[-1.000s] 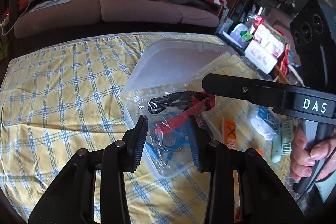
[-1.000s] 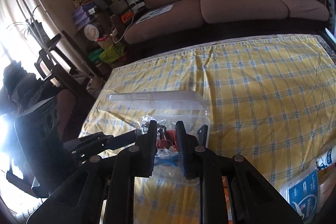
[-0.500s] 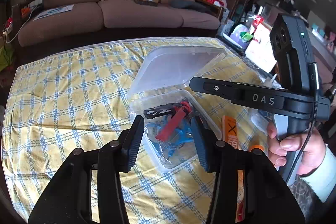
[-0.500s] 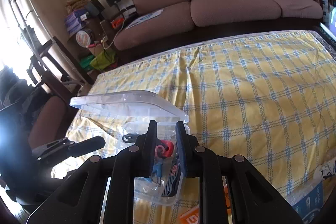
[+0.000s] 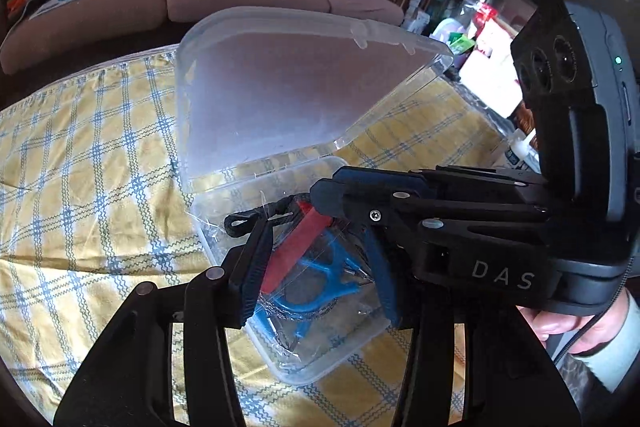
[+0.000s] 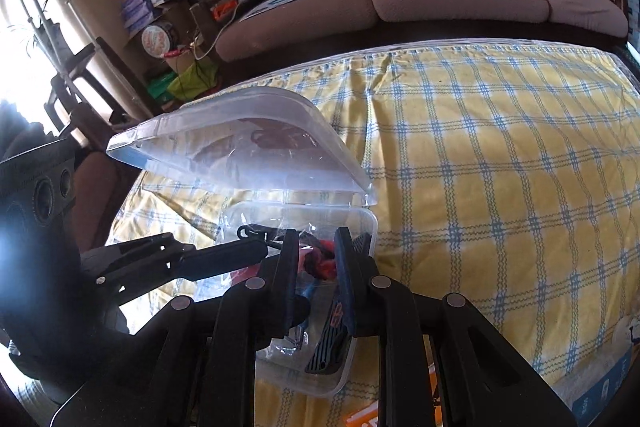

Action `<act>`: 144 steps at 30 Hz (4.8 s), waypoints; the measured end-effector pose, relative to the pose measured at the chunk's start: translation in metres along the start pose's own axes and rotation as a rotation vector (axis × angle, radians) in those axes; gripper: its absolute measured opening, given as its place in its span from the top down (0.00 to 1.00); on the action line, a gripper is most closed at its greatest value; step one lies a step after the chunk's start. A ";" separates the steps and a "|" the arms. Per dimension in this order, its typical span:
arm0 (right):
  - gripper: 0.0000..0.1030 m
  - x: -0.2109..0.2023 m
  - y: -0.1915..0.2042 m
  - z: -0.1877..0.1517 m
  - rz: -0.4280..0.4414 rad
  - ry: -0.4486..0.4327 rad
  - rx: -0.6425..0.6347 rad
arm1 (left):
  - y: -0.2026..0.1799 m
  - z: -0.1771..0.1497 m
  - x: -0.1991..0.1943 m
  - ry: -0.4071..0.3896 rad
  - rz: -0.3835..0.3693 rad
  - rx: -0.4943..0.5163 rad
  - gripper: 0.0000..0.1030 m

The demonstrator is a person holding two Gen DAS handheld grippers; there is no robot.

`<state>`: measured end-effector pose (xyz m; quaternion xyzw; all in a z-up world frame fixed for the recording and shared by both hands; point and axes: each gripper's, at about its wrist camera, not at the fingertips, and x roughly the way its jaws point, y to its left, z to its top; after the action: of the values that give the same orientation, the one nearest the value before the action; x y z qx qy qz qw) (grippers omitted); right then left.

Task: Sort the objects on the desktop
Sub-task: 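Carry the pink strap into the clear box and open the left gripper, then grasp the red tape roll with the left gripper while the right grasps the black whistle, then place the black whistle in the clear box with the right gripper while the left holds the roll, then lower the red tape roll into the clear box and open the left gripper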

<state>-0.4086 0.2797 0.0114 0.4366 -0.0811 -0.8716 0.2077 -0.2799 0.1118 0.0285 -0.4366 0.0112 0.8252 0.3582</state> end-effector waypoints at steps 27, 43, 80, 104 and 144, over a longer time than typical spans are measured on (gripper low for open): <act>0.41 -0.184 -0.020 -0.103 -0.033 -0.009 0.045 | -0.122 -0.092 -0.053 0.014 -0.079 0.087 0.30; 0.38 -0.131 -0.008 -0.135 -0.118 0.172 -0.053 | -0.133 -0.143 -0.056 0.032 0.064 0.102 0.44; 0.74 -0.091 0.043 -0.022 0.132 0.120 -0.243 | -0.017 -0.025 -0.095 -0.171 0.170 -0.043 0.46; 0.70 0.009 0.103 -0.012 0.046 0.537 -1.041 | 0.026 -0.044 -0.122 -0.157 0.058 -0.053 0.46; 0.55 -0.143 0.004 -0.040 -0.105 0.032 -0.160 | -0.026 -0.031 -0.106 -0.170 0.165 0.100 0.24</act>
<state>-0.2994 0.3399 0.0928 0.4361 0.0152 -0.8779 0.1970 -0.2041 0.0592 0.0939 -0.3441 0.0579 0.8844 0.3100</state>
